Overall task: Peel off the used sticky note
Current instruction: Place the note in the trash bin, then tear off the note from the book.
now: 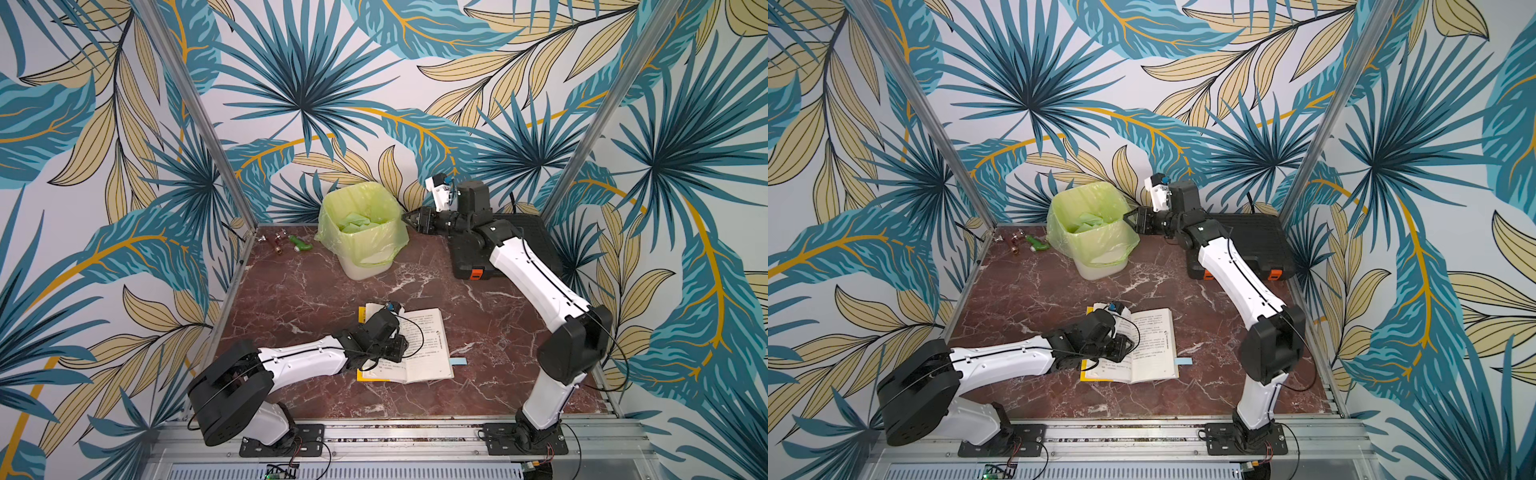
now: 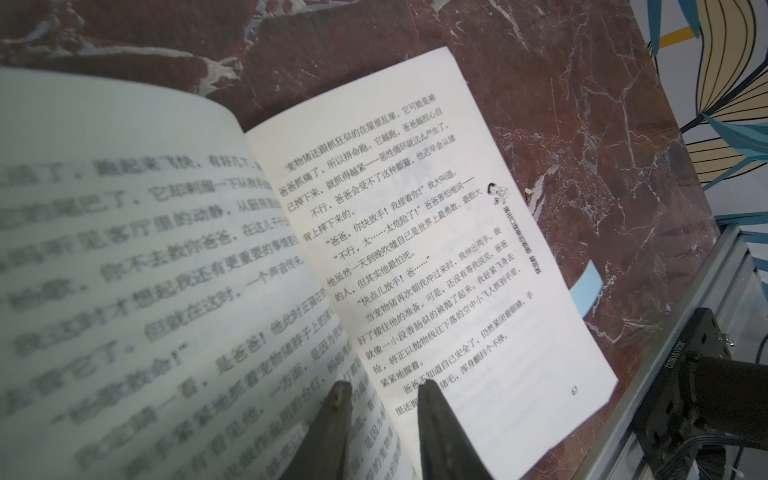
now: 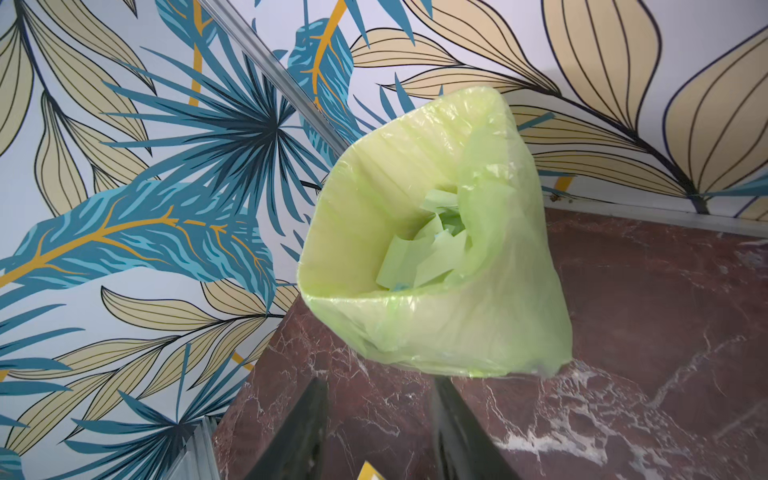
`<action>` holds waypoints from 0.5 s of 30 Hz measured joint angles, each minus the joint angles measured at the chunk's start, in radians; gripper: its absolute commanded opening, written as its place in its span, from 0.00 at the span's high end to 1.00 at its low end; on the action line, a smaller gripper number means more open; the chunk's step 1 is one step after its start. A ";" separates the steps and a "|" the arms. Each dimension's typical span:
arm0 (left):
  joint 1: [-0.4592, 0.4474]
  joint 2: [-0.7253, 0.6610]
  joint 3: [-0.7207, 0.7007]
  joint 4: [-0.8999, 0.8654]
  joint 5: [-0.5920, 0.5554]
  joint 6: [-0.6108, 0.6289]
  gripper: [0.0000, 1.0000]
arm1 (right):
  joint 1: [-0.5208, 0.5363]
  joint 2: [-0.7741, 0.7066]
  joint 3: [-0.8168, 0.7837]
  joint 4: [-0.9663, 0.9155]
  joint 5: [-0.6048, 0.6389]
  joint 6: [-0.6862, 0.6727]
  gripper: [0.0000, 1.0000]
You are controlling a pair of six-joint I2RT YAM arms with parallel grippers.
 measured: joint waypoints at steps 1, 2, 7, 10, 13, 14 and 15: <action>0.001 -0.001 0.000 -0.010 -0.009 0.004 0.69 | 0.000 -0.045 -0.058 0.005 0.009 0.001 0.55; 0.002 -0.001 0.001 -0.018 -0.017 0.006 0.69 | 0.000 -0.082 -0.109 0.010 0.014 0.001 0.55; 0.011 0.002 0.001 -0.066 -0.053 0.024 0.69 | 0.000 -0.217 -0.373 0.012 0.034 0.008 0.55; 0.014 0.014 0.002 -0.083 -0.063 0.031 0.69 | 0.000 -0.268 -0.508 0.003 0.039 0.017 0.54; 0.017 0.041 0.008 -0.087 -0.067 0.036 0.69 | 0.000 -0.326 -0.614 -0.019 0.039 0.029 0.54; 0.017 0.047 0.010 -0.089 -0.069 0.039 0.69 | 0.000 -0.348 -0.642 -0.023 0.038 0.032 0.54; 0.017 0.050 0.012 -0.091 -0.070 0.040 0.69 | 0.000 -0.372 -0.667 -0.032 0.036 0.039 0.54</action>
